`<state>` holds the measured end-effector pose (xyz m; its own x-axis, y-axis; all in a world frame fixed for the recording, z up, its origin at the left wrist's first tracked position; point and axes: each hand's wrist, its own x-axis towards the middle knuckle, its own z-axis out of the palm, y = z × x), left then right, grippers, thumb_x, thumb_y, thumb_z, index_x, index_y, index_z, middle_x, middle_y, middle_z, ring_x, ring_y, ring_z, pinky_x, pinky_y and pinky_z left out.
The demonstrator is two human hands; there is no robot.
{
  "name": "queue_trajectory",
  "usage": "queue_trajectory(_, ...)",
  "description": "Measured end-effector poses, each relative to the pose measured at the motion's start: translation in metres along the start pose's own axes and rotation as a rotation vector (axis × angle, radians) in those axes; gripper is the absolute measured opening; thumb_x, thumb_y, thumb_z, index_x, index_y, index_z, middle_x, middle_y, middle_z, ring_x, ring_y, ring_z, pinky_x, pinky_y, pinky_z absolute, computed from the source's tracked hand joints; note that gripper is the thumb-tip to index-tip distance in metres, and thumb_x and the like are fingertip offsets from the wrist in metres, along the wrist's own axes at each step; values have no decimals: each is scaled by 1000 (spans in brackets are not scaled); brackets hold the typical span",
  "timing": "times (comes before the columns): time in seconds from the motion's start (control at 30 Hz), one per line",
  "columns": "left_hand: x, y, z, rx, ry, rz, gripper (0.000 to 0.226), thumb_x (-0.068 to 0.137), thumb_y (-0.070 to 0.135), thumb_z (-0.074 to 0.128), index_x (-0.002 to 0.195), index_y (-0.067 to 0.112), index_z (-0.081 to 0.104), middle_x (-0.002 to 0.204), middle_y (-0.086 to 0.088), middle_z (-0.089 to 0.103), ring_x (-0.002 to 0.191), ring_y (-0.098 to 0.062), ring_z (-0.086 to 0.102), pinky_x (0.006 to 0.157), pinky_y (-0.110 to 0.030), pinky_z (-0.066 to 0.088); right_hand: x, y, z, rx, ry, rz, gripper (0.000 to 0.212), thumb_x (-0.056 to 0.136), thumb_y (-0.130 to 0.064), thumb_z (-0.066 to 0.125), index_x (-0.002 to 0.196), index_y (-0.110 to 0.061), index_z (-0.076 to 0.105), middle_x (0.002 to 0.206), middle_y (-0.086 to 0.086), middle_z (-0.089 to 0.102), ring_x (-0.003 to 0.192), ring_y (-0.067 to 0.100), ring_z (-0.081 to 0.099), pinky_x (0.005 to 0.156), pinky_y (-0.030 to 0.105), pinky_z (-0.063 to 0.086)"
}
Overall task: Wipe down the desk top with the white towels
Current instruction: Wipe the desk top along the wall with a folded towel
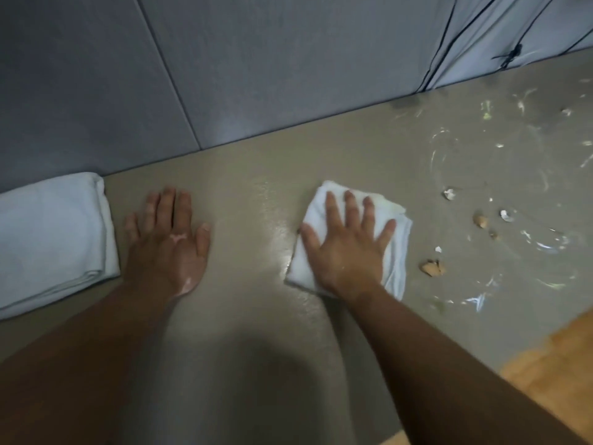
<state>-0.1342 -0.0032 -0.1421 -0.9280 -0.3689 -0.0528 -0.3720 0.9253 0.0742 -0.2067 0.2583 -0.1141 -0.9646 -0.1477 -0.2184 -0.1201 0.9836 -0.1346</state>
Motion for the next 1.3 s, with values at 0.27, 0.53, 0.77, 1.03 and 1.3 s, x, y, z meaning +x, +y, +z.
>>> queue_trajectory(0.27,-34,57,-4,-120,2,-22,64,97,42,35,151,7,41,160,-19,36,152,-41,27,119,-73,20,-115,34,24,25,-3,-225,73,98,-76,28,161,-41,23,171,-8,16,159,22,2,123,65,5)
queue_trajectory(0.53,-17,130,-6,-104,-28,270,63,98,49,35,152,20,46,163,-13,35,154,-33,25,123,-66,16,-68,103,4,24,83,-27,73,95,-77,31,159,-41,29,168,-8,26,158,22,13,124,61,8)
queue_trajectory(0.77,-2,176,5,-52,-53,226,67,101,57,28,162,28,27,170,-11,25,158,-37,18,122,-70,12,21,162,-22,32,137,174,79,92,-80,21,158,-39,27,168,-5,26,157,25,14,122,64,9)
queue_trajectory(1.03,-2,180,1,-59,-56,204,68,100,58,28,161,28,31,169,-11,27,157,-38,19,121,-71,13,55,154,-24,94,146,389,75,96,-75,25,161,-38,19,171,-4,14,158,25,2,121,67,-2)
queue_trajectory(1.3,0,179,0,-52,-121,185,69,102,62,17,166,35,10,176,-2,4,161,-28,-2,127,-64,-1,-58,80,6,91,175,169,73,97,-73,31,160,-36,29,169,-2,24,158,28,10,121,67,8)
